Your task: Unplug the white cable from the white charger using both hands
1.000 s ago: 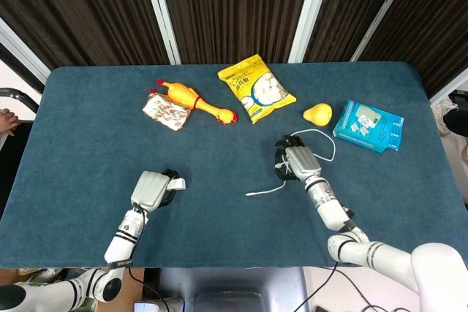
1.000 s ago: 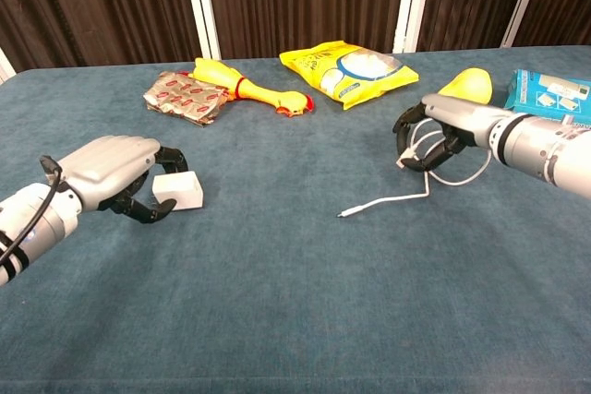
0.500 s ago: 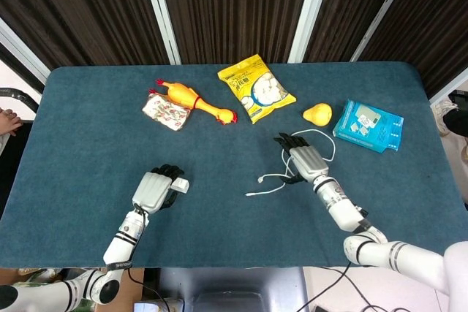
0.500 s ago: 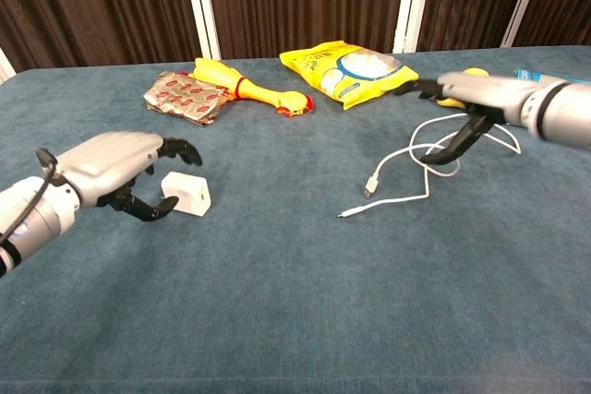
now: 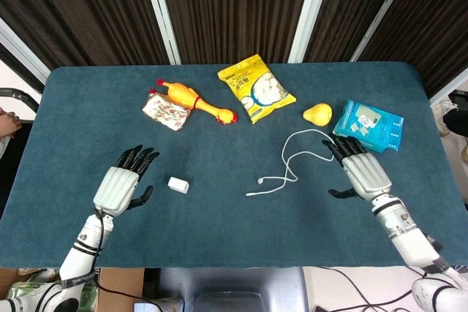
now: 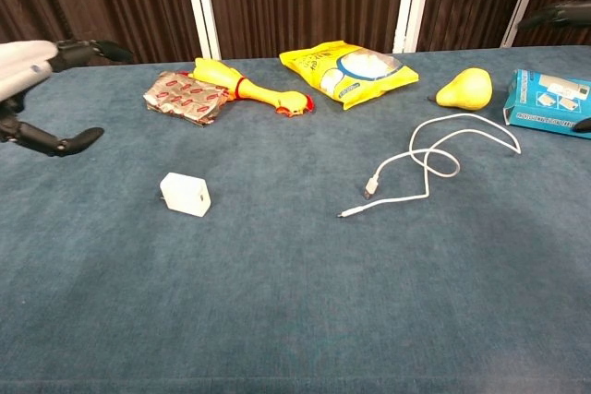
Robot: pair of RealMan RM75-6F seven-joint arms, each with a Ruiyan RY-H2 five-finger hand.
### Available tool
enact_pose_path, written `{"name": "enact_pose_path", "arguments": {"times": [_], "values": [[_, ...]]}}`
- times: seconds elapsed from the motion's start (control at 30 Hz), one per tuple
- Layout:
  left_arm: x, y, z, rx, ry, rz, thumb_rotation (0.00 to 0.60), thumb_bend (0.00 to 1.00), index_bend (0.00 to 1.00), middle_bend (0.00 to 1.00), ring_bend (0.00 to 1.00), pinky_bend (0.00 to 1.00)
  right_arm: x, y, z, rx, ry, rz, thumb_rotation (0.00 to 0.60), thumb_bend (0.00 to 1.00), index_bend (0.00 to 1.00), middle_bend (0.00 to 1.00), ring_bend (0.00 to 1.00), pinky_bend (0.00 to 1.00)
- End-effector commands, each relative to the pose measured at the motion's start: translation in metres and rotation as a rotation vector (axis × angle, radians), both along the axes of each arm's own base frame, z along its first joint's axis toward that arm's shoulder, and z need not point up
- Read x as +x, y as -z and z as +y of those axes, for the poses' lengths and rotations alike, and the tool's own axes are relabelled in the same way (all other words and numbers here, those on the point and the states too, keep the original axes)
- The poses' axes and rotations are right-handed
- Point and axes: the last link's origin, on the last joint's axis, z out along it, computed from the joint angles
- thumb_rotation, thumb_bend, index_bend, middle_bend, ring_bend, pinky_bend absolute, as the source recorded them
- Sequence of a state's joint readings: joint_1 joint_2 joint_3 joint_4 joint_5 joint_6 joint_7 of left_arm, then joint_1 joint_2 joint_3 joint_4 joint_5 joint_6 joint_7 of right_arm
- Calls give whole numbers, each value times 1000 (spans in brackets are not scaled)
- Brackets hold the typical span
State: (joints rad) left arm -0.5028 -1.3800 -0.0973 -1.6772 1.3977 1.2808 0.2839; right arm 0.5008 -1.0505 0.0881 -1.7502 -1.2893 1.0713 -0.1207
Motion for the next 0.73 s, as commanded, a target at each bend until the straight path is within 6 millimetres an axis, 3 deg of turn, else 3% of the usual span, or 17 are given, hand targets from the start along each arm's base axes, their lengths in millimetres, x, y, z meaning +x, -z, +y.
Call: {"name": "enact_pose_path", "arguments": {"times": [0.03,0.13,0.27,0.73], "values": [[-62,-51,-42,40,-104,-13,600,421,45,6,0,32,-51,-31,66,-201,75,157,600,270,0,0,0,0],[-99,-64,-58,77,-180,59,600,422,34,6,0,11,-68,-35,94,-310,115,158,600,270,0,0,0,0],[-134,-71,-65,61,-318,143,600,429,47,0,0,0,-78,-43,108,-391,146,159,600,254,0,0,0,0],[-129,-83,-68,136,-310,141,600,433,12,0,0,0,-84,-38,98,-360,174,169,600,237,0,0,0,0]]}}
